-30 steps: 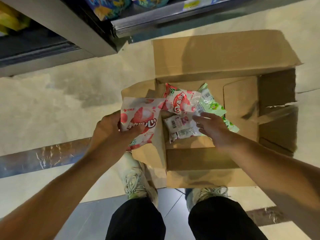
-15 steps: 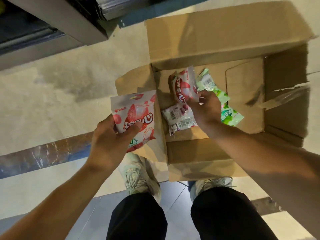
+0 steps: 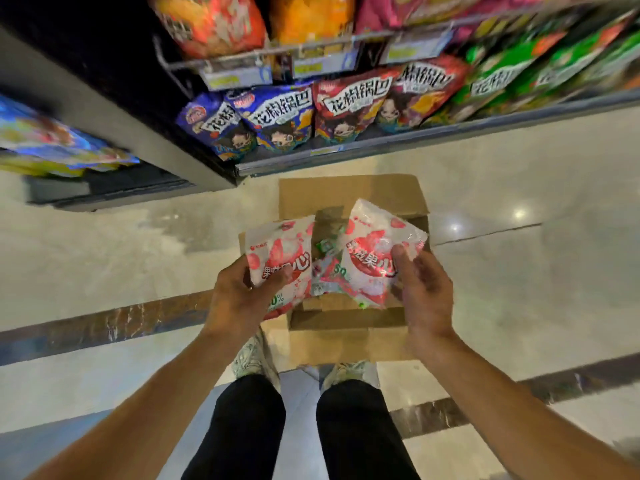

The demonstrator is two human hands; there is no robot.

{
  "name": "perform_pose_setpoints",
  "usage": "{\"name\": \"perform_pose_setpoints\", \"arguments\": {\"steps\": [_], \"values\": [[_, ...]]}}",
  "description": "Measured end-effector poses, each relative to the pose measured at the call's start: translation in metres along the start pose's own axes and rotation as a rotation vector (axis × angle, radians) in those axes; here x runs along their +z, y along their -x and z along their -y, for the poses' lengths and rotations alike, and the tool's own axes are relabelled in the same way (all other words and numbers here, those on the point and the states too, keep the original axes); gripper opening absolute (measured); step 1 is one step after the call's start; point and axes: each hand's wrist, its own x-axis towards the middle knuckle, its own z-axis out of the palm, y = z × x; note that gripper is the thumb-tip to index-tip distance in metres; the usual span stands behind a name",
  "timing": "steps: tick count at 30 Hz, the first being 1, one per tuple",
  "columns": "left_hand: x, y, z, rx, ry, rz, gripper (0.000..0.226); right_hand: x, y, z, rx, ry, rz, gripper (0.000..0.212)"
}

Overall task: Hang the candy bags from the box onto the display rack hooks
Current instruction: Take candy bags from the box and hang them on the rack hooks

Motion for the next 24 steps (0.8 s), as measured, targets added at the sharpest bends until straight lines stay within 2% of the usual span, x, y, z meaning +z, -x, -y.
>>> {"name": "perform_pose_setpoints", "arguments": {"steps": [4,7,9,11,14,20,24], "values": [[-0.031,0.088,-0.093,-0.039,0.127,0.098,0.025,-0.034,0.077,0.102,0.1,-0.091,0.081,0.031],[-0.054,0.154,-0.159,-0.025,0.166,0.19,0.03,-0.058,0.136,0.176,0.081,-0.11,0.177,0.022],[-0.07,0.202,-0.189,-0.037,0.158,0.185,0.03,-0.071,0.178,0.211,0.051,-0.072,0.225,0.017],[-0.081,0.243,-0.211,-0.041,0.172,0.165,0.029,-0.085,0.21,0.236,0.032,-0.055,0.25,0.021],[-0.091,0.292,-0.229,-0.032,0.224,0.118,0.029,-0.098,0.246,0.266,0.023,-0.026,0.337,0.035],[-0.103,0.369,-0.242,0.016,0.298,0.063,0.032,-0.115,0.294,0.3,0.033,-0.031,0.489,0.044],[-0.119,0.406,-0.242,0.051,0.369,-0.013,0.028,-0.112,0.326,0.324,-0.046,0.056,0.662,0.065]]}}
